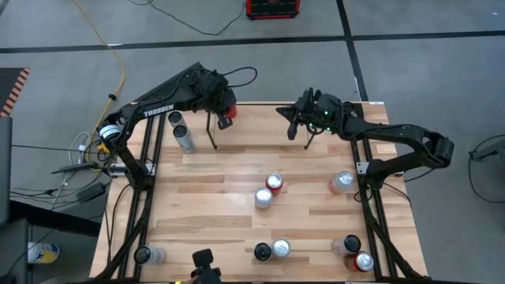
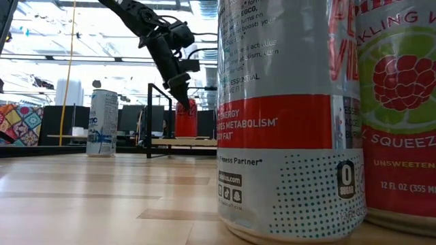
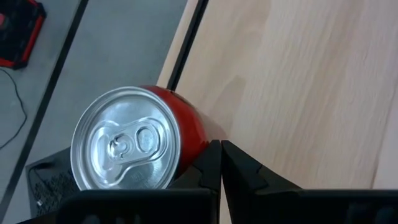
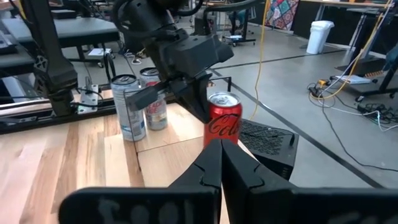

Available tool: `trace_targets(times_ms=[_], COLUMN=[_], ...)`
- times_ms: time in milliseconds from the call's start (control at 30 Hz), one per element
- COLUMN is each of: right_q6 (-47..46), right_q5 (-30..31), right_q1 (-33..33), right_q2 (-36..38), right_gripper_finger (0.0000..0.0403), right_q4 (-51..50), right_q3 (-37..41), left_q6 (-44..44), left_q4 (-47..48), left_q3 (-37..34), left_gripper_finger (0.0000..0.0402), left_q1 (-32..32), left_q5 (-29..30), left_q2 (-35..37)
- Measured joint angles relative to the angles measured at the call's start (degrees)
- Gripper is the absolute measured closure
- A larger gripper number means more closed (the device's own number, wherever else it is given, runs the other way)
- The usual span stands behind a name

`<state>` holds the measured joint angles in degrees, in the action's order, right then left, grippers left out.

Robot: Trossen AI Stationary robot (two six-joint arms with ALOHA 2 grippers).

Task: Place canned beverage on shelf
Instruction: Put the top left red black soda can on the shelf

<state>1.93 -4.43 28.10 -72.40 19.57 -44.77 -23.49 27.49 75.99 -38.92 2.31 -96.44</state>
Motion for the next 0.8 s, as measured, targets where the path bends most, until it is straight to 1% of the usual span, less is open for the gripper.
trace_targets(times_ms=[267,400,600,667,800], right_q6=[0.00,0.00,0.00,0.00,-0.39], right_q5=[0.00,0.00,-0.02,-0.02,-0.01], right_q1=[-0.38,-0.40,-1.59,-2.06,-3.48], right_q2=[0.00,-0.02,-0.02,-0.02,-0.02], right_gripper_finger=[0.0377,0.0377,0.0377,0.0377,0.0376], right_q4=[-0.22,-0.96,-1.27,-1.33,-2.47], right_q3=[-0.02,-0.04,-0.04,-0.04,-0.04], left_q6=[0.02,-0.02,0.05,0.17,0.65], left_q4=[0.00,0.04,0.02,0.02,0.25], left_q3=[0.00,0.00,0.00,0.00,0.00], left_gripper_finger=[0.0401,0.0401,0.0401,0.0401,0.0401], left_q1=[-0.03,-0.04,-0.04,-0.04,0.81], left_q5=[0.15,1.38,1.59,0.73,-3.23], left_q2=[0.00,0.00,0.00,0.00,1.01])
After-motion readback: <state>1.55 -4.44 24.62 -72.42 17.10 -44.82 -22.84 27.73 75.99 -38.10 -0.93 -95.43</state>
